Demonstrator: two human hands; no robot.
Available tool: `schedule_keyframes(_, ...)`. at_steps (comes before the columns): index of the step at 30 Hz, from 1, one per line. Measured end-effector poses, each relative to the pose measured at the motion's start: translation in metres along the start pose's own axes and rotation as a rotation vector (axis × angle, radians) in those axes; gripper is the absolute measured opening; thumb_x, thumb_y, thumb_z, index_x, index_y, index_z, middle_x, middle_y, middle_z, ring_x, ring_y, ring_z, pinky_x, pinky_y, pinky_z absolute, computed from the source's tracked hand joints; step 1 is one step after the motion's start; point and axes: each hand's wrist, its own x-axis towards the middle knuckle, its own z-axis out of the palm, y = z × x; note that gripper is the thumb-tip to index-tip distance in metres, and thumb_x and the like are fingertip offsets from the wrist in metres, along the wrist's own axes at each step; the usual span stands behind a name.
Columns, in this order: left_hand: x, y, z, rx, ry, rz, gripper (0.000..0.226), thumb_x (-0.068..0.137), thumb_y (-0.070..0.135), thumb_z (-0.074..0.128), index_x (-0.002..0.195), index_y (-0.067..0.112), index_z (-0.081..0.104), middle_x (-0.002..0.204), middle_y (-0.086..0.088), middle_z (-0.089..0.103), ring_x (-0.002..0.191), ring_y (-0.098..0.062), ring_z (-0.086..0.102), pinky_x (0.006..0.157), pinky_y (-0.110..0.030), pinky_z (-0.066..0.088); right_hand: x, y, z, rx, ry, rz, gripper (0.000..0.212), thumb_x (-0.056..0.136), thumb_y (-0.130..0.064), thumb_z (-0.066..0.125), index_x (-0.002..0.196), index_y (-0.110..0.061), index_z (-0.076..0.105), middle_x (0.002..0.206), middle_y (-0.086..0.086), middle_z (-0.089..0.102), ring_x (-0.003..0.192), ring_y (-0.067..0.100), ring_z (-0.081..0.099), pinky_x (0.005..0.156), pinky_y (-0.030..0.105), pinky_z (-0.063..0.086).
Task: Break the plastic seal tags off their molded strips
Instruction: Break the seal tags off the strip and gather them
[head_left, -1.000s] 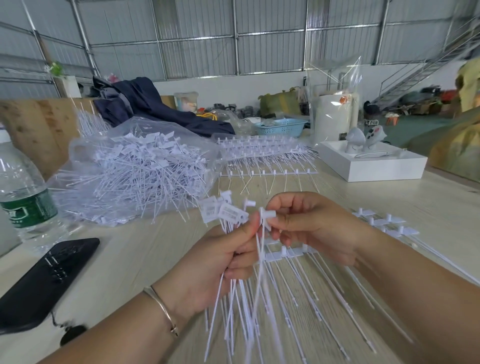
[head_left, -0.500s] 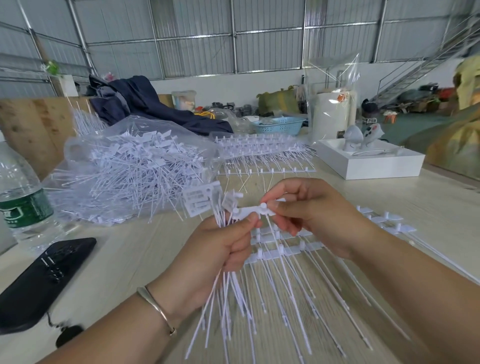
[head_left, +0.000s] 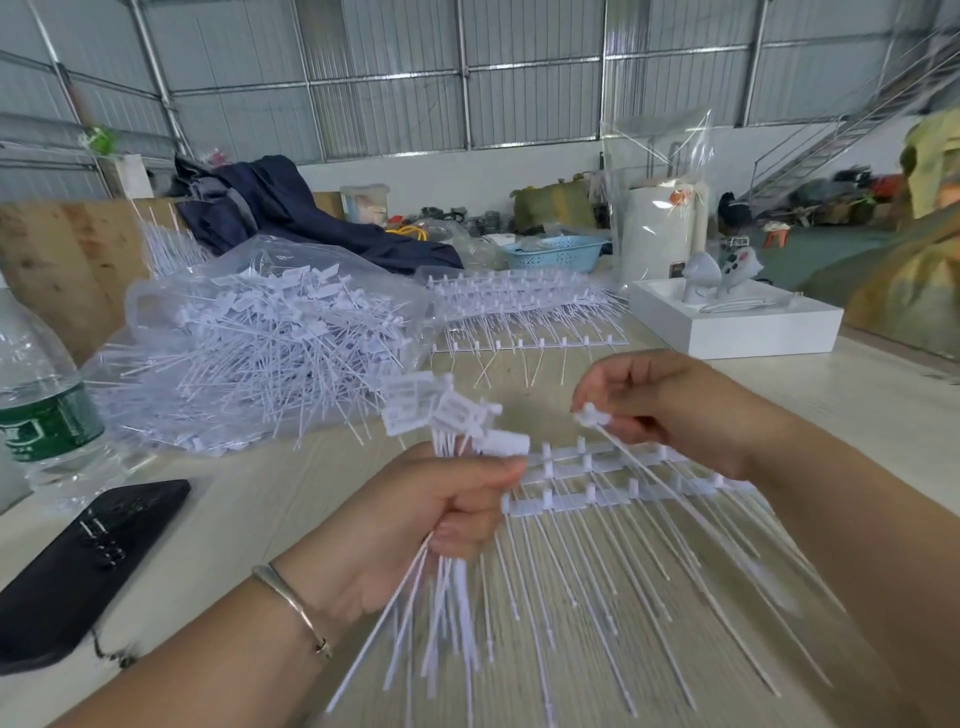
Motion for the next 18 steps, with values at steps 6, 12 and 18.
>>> schedule_keyframes(6,0.010,-0.005,0.009,-0.331,0.212,0.070,0.025,0.081,0.024,0.062,0.065,0.012,0.048,0.055,-0.001,0.039,0.045,-0.010,0.039,0.039,-0.017,0.033,0.001,-0.005,0.035,0.475,-0.029,-0.059,0.017,0.088,0.008,0.055,0.093,-0.007,0.063,0.069,0.011,0.063,0.057,0.016,0.060,0.054,0.021,0.049)
schedule_keyframes(12,0.008,-0.010,0.010,-0.303,0.265,0.064,0.034,0.097,0.038,0.048,0.088,0.007,0.061,0.058,-0.005,0.055,0.044,-0.015,0.052,0.042,-0.023,0.044,0.000,-0.001,0.065,0.158,0.210,-0.316,0.017,0.089,0.009,0.058,0.101,-0.002,0.058,0.063,0.012,0.063,0.056,0.022,0.053,0.059,0.029,0.047)
schedule_keyframes(18,0.011,-0.002,0.003,-0.314,0.347,0.202,0.032,0.083,0.042,0.061,0.069,0.019,0.045,0.056,0.005,0.023,0.042,-0.006,0.021,0.038,-0.016,0.025,-0.002,0.003,0.084,0.011,0.224,-0.165,0.041,0.086,-0.029,0.068,0.122,-0.019,0.051,0.099,0.002,0.065,0.091,0.017,0.063,0.078,0.027,0.050)
